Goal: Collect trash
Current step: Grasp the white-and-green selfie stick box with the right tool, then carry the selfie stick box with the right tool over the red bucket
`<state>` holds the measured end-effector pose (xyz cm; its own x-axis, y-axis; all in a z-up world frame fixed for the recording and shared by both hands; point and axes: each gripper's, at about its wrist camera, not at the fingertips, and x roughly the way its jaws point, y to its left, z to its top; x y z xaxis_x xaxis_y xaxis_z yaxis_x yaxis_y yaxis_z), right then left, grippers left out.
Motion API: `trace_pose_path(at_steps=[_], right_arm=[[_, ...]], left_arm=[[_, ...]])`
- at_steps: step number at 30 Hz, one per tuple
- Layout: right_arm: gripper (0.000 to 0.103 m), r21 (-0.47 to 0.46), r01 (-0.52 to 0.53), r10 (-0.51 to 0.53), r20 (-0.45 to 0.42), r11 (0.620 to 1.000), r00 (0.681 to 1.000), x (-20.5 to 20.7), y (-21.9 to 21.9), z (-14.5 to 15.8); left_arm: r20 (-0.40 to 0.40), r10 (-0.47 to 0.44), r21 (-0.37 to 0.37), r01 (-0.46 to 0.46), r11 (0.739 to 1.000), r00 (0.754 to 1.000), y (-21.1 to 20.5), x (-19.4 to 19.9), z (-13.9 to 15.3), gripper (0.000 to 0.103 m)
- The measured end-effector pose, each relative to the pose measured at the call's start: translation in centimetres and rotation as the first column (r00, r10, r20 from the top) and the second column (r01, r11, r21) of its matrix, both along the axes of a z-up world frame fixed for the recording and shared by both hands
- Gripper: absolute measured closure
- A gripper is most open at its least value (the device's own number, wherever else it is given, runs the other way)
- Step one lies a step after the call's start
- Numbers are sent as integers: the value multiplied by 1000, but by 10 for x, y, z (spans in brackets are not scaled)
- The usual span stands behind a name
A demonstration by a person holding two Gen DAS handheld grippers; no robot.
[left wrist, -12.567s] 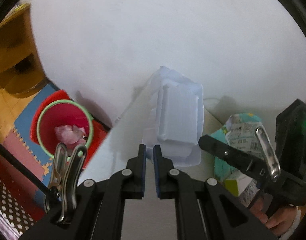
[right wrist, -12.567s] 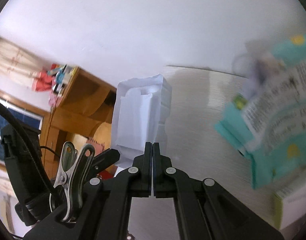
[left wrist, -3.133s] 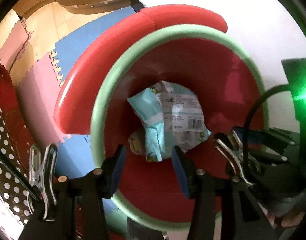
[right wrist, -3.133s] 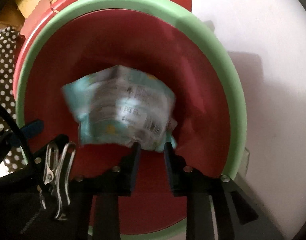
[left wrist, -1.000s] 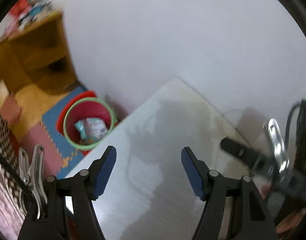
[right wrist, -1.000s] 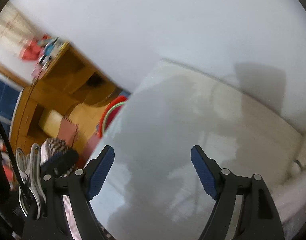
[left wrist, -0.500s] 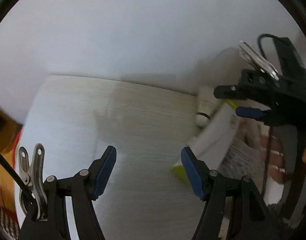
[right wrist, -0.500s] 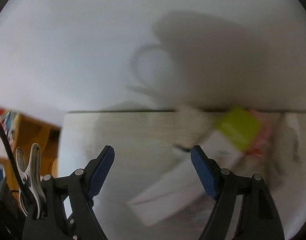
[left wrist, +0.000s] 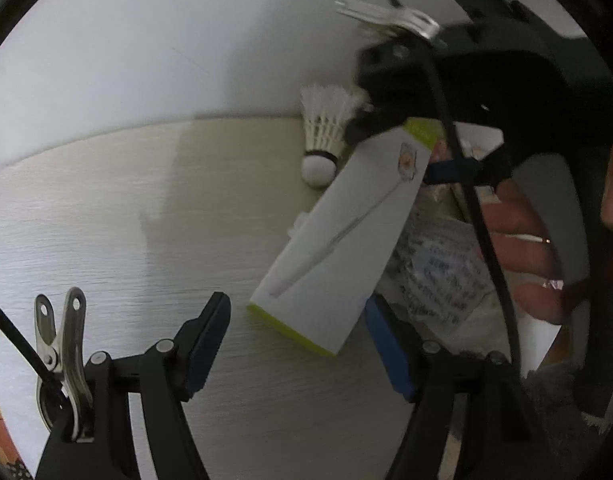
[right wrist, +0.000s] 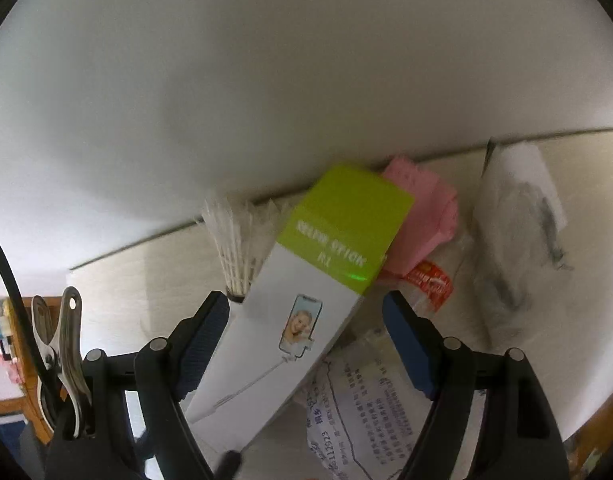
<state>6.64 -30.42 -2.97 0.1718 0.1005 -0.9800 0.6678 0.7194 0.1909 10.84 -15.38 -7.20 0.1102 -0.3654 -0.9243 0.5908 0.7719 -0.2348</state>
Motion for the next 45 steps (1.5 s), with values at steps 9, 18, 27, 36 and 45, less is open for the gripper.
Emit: trace_pose_path(at_steps=[9, 18, 27, 36, 45], right_arm=[[38, 78, 50, -51, 9, 996, 999, -7, -13, -9], [41, 73, 10, -17, 87, 997, 996, -13, 2, 30], [43, 62, -110, 100, 148, 992, 984, -27, 54, 79], [46, 74, -366, 347, 191, 928, 918, 3, 171, 97], [47, 130, -568, 517, 288, 813, 806, 67, 314, 90]], left_arm=[[23, -28, -68, 29, 997, 999, -4, -12, 2, 37], [79, 9, -83, -3, 997, 997, 5, -35, 30, 38], [165, 157, -93, -143, 985, 974, 41, -66, 56, 38], [185, 422, -67, -417, 906, 887, 123, -82, 50, 39], [244, 625, -46, -635, 772, 742, 243, -57, 45, 39]])
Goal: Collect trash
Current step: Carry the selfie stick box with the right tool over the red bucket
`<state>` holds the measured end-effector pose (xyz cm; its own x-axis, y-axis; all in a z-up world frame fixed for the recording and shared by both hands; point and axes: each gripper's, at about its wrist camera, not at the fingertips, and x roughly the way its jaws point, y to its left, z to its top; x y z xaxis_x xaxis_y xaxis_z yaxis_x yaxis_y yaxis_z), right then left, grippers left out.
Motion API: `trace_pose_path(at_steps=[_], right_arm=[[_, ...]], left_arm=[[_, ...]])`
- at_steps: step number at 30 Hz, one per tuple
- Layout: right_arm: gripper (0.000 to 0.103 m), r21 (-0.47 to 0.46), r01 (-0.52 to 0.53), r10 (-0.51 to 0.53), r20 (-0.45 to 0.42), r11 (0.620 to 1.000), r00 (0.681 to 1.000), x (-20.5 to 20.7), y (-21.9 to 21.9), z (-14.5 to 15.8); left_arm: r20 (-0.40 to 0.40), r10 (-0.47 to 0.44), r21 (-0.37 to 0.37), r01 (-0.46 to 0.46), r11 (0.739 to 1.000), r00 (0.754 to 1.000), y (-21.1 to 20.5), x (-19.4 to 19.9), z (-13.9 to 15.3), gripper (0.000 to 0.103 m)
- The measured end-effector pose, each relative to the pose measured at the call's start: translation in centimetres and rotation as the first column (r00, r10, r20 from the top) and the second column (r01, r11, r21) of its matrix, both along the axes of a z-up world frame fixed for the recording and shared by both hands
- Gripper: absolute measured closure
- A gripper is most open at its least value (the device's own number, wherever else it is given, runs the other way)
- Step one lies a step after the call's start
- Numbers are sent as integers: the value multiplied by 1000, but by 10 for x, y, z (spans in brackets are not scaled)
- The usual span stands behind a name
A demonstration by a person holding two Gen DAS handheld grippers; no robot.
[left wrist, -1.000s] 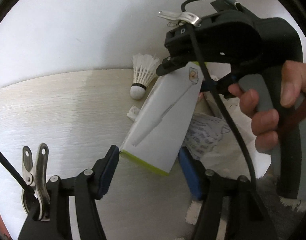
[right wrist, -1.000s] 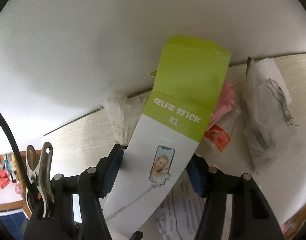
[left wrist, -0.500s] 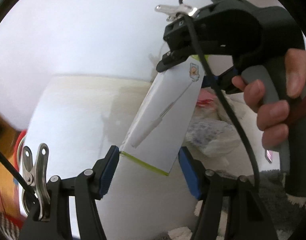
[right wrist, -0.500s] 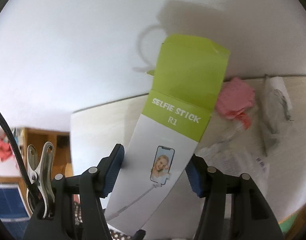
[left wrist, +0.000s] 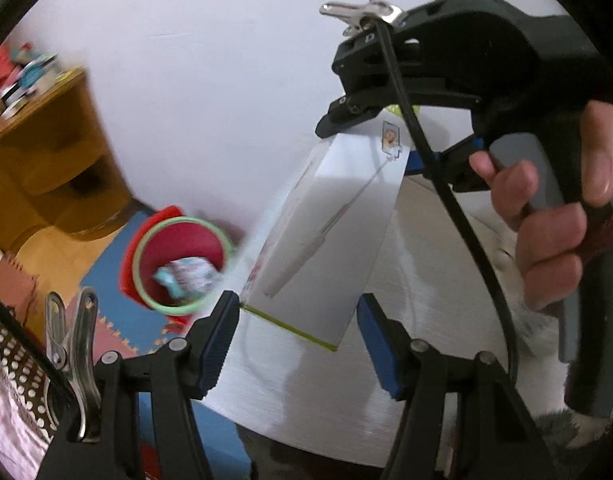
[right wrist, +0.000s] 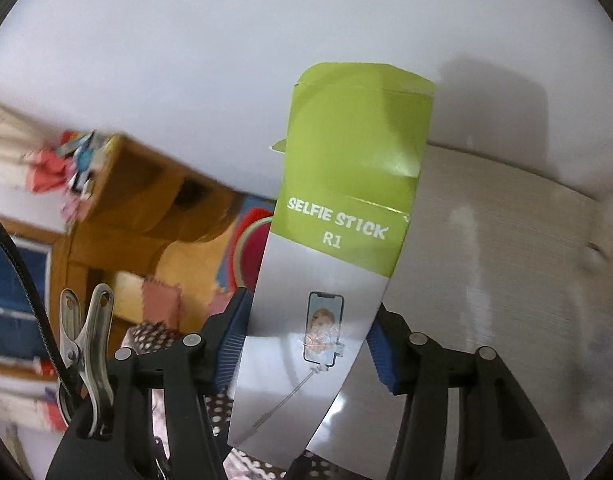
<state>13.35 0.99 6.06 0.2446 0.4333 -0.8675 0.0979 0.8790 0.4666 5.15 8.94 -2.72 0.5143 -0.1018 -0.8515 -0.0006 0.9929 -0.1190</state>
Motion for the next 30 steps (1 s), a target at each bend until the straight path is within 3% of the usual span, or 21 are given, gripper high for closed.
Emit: trace_pose_path(at_steps=[9, 12, 16, 23, 27, 30], right_arm=[[48, 6, -101, 101, -77, 995, 992, 83, 159, -67], [47, -25, -116, 112, -128, 993, 985, 109, 204, -98], [47, -94, -134, 112, -211, 987, 971, 138, 248, -153], [48, -149, -129, 57, -410, 980, 910, 157, 279, -288], [48, -180, -144, 47, -459, 973, 887, 165, 288, -338], [47, -177, -195, 76, -520, 965, 851, 173, 295, -377]], left_arm=[[-30, 120, -34, -121, 992, 992, 152, 71, -30, 39], [-72, 137, -77, -143, 987, 988, 195, 91, -58, 39], [-159, 146, -161, -172, 972, 976, 244, 118, -118, 39], [-310, 83, -191, -147, 970, 947, 272, 134, -219, 39], [-375, 83, -207, -171, 963, 923, 267, 139, -259, 39], [-431, 112, -188, -211, 959, 895, 264, 144, -283, 39]])
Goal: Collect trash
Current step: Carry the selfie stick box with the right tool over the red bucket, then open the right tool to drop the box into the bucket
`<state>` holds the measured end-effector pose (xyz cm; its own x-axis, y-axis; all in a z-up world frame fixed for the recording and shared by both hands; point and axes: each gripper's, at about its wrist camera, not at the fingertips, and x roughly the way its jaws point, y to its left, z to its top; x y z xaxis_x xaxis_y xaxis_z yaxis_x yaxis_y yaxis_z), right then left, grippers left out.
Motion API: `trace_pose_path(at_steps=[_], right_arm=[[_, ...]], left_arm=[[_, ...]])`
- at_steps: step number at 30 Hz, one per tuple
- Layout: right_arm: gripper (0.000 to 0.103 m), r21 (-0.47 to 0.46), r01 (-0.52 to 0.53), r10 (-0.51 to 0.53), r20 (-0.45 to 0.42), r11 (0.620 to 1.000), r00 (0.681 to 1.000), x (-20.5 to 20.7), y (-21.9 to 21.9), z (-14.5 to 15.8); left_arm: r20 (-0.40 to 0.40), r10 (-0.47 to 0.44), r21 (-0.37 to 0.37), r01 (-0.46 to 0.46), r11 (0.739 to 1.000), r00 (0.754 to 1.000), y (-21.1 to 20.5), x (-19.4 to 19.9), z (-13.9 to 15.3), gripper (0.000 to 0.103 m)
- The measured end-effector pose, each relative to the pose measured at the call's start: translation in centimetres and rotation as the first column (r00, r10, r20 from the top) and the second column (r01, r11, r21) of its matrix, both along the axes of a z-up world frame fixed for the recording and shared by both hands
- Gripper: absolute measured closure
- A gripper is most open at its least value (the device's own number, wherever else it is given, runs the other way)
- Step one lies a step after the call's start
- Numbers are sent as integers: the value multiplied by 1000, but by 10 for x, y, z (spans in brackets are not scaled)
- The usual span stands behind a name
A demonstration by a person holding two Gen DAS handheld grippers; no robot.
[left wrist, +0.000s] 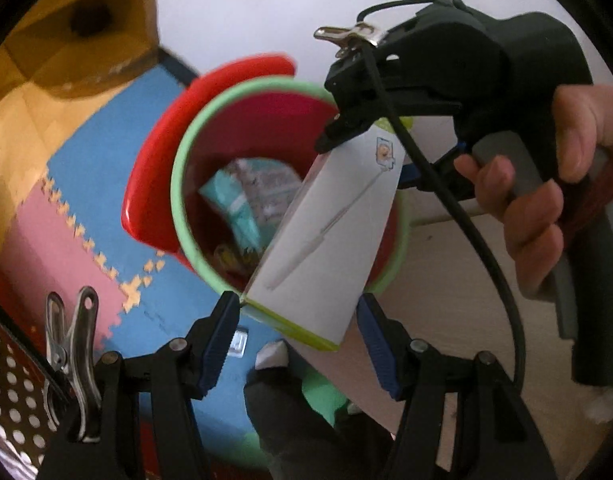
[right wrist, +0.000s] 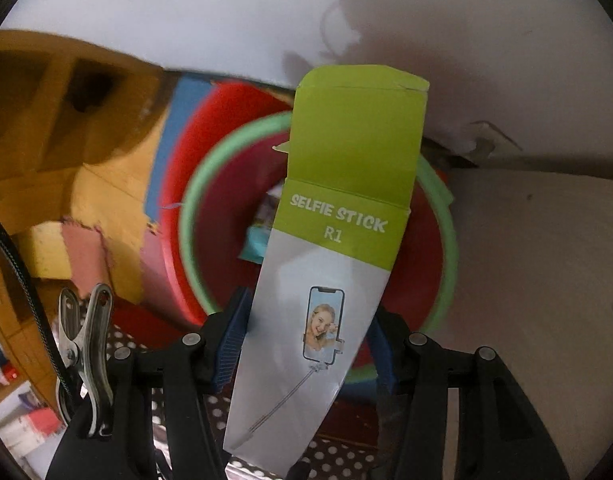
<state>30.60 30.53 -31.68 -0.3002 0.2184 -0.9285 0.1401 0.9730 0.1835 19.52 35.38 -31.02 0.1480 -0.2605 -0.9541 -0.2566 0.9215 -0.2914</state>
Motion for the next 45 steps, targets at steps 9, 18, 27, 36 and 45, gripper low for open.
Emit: trace_pose_path(at_steps=[9, 18, 27, 36, 45], right_arm=[[45, 159, -116, 119, -10, 980, 993, -9, 13, -66], [42, 168, -52, 71, -113, 984, 991, -11, 23, -82], [37, 155, -90, 116, -172, 984, 978, -19, 32, -86], [35, 141, -136, 155, -134, 981, 979, -11, 40, -82], [29, 95, -124, 141, -198, 988, 970, -21, 35, -97]], left_arm=[[-138, 67, -8, -69, 998, 988, 14, 7, -53, 38], [-193, 39, 39, -32, 999, 980, 23, 18, -57, 38], [-202, 16, 98, 4, 995, 979, 17, 24, -50, 37], [-133, -23, 136, 41, 990, 991, 6, 25, -53, 36], [-155, 47, 83, -34, 996, 987, 14, 7, -64, 33]])
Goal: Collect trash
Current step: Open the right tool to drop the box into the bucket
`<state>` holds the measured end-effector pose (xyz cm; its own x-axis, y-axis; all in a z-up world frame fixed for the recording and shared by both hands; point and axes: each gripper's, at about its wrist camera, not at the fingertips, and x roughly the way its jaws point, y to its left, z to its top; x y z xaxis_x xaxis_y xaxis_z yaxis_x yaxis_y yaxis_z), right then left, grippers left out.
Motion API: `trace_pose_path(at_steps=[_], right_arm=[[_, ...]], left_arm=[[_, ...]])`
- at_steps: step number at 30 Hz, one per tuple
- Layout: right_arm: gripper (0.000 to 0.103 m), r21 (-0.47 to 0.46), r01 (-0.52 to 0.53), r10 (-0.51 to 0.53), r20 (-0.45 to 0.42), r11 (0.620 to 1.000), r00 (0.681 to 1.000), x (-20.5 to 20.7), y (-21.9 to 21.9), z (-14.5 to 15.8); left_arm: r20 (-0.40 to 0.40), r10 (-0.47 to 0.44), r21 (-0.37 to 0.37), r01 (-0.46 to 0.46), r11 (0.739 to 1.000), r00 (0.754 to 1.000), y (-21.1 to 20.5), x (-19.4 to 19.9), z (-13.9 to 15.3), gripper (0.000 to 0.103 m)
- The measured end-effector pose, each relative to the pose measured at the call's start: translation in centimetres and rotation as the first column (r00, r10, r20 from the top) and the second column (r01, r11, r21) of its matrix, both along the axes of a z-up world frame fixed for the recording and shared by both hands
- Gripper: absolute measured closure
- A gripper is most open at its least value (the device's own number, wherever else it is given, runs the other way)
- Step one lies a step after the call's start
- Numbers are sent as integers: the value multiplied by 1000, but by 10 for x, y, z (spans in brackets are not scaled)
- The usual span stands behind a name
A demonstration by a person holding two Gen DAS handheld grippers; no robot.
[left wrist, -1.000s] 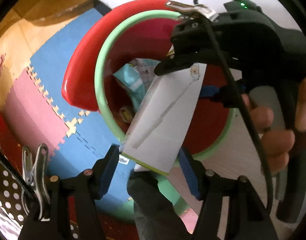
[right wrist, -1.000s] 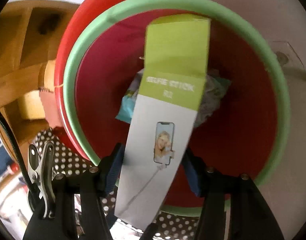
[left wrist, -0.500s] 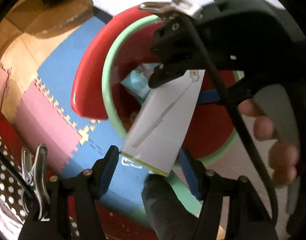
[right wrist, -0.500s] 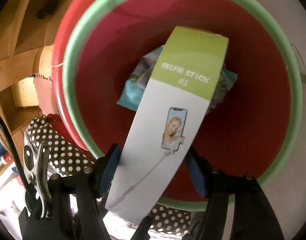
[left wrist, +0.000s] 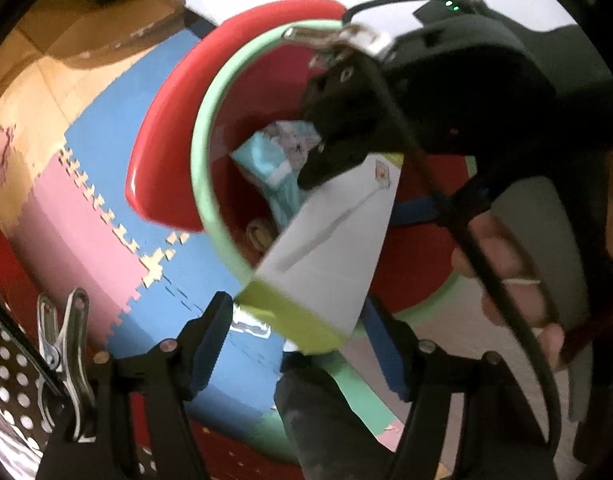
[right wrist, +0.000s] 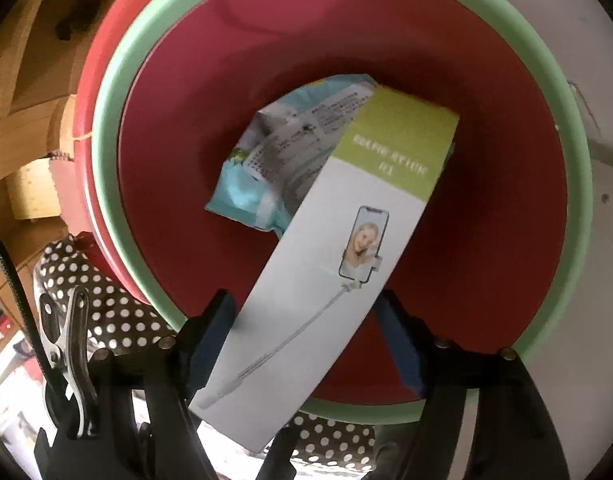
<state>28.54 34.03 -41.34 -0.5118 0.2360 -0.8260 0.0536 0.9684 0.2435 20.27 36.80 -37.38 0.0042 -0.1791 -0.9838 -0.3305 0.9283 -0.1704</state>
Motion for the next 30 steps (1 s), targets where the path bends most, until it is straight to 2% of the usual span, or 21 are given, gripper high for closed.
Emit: trace_pose_path(at_steps=[3, 7, 12, 16, 19, 24, 28, 30], right_arm=[[28, 8, -4, 5, -7, 1000, 1000, -3, 4, -2], [28, 4, 0, 1, -21, 1000, 1000, -9, 9, -3], [28, 63, 25, -25, -12, 998, 1000, -2, 13, 7], [28, 74, 40, -40, -6, 996, 999, -2, 18, 13], [28, 85, 36, -36, 4, 996, 999, 0, 21, 15], [28, 64, 24, -26, 27, 998, 999, 5, 17, 15], [28, 24, -10, 9, 46, 1000, 999, 4, 14, 12], [28, -8, -31, 31, 55, 999, 998, 0, 12, 7]], left_arm=[[-55, 41, -9, -42, 999, 998, 9, -12, -8, 33], [-78, 77, 12, -76, 997, 994, 16, -22, -9, 33], [-102, 34, 43, -30, 999, 994, 10, -24, -1, 33], [-45, -25, 82, 29, 996, 999, 4, -21, 19, 33], [-23, -23, 99, 25, 995, 999, 4, -18, 16, 33], [-9, -12, 55, 13, 998, 1000, 2, -11, 5, 33], [10, 9, 55, -10, 998, 1000, 4, -9, 1, 33], [10, 27, 18, -27, 999, 1000, 5, -9, 1, 32]])
